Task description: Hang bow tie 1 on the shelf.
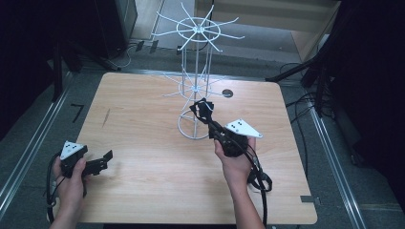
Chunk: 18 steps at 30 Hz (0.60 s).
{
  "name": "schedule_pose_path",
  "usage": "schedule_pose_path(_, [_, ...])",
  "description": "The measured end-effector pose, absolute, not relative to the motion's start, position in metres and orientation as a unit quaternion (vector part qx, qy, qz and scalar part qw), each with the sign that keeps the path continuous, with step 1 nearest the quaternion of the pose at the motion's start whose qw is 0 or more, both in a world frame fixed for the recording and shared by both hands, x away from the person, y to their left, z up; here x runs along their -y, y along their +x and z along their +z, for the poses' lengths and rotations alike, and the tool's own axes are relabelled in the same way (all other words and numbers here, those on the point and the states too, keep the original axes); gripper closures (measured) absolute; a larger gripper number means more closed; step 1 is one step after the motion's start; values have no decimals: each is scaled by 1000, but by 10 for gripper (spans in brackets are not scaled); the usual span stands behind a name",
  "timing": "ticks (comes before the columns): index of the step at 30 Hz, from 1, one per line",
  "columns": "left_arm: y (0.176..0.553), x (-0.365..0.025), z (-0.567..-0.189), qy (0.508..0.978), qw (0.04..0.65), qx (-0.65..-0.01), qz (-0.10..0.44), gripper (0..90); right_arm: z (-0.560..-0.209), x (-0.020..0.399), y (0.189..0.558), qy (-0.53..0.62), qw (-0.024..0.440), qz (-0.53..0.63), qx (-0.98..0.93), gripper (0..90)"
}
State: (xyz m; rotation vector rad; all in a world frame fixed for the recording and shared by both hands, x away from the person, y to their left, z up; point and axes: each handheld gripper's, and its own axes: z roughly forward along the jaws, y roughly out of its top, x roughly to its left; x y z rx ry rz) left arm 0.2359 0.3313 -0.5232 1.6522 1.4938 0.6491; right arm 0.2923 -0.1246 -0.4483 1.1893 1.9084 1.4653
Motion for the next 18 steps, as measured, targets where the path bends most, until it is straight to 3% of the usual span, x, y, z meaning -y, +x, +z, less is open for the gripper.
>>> schedule_pose_path(9, [236,-331,-523,651,400,-592,256,1,-452,120,288,412,221,529,-708,822])
schedule_pose_path(17, [236,-331,-523,652,399,-591,257,1,-457,121,286,413,211,536,-705,685])
schedule_pose_path(18, [236,-331,-523,651,400,-592,256,2,-456,122,285,411,212,536,-707,608])
